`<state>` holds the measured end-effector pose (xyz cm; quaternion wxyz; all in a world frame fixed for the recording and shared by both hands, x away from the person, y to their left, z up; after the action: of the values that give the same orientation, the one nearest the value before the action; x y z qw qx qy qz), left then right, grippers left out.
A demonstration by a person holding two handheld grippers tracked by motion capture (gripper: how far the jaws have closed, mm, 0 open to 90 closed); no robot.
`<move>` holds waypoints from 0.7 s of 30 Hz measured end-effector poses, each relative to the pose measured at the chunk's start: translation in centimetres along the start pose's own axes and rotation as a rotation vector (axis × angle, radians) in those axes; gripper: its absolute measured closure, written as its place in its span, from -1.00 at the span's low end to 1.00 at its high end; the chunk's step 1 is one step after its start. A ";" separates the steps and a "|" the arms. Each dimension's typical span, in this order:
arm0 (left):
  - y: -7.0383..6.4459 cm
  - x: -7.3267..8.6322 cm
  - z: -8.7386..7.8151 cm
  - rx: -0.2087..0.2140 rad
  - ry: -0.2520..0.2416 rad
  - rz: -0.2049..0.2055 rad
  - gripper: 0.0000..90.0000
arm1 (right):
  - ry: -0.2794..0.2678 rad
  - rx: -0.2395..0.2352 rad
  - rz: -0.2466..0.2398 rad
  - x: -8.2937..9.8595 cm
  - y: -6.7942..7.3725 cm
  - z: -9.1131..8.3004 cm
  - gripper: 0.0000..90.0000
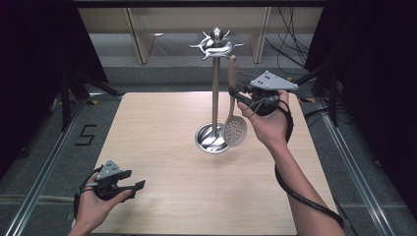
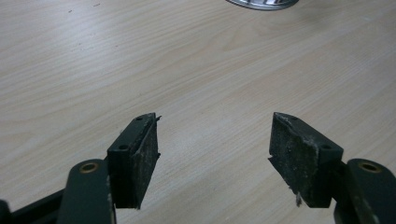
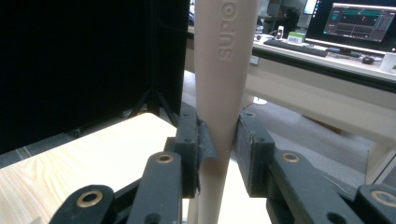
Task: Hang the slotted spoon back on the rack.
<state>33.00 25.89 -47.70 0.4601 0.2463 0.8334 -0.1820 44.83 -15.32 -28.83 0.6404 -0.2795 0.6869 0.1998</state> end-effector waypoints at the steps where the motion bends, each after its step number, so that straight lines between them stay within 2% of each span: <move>1: 0.0 0.0 0.0 -0.002 0.004 0.003 -0.29 | 0.006 0.001 0.001 0.0 -0.1 0.0 0.62; 3: 0.0 0.0 0.0 0.002 -0.004 0.001 -0.29 | 0.006 -0.002 0.010 0.0 0.0 0.1 0.62; 7: 0.0 0.0 0.0 0.000 0.001 0.001 -0.29 | 0.007 0.002 -0.005 -0.1 -0.1 0.2 0.62; 8: 0.0 0.0 0.0 0.002 -0.002 0.000 -0.29 | 0.014 0.002 0.010 -0.1 0.0 0.3 0.62; 15: 0.0 0.0 0.0 -0.002 0.001 0.001 -0.29 | 0.015 -0.005 -0.005 -0.1 -0.1 0.5 0.62; 17: 0.0 0.0 0.0 0.001 -0.005 -0.003 -0.29 | 0.015 -0.001 -0.003 -0.1 -0.1 0.6 0.62; 18: 0.0 0.0 0.0 0.002 0.001 -0.002 -0.29 | 0.026 -0.010 0.021 -0.1 -0.1 0.6 0.62; 21: 0.1 0.0 0.0 0.000 -0.002 0.001 -0.29 | 0.025 -0.015 0.018 -0.1 -0.2 0.8 0.62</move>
<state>33.03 25.93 -47.71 0.4612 0.2464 0.8327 -0.1821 45.54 -14.93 -28.85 0.6277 -0.2805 0.6960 0.2072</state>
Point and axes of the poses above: each handheld gripper's, and its own axes: z roughly forward along the jaws, x roughly out of its underside, y roughly to its left, the point moved 1 cm from there along z, roughly forward along the jaws, and after that the axes turned 7 degrees about -y, right-handed, at the moved point
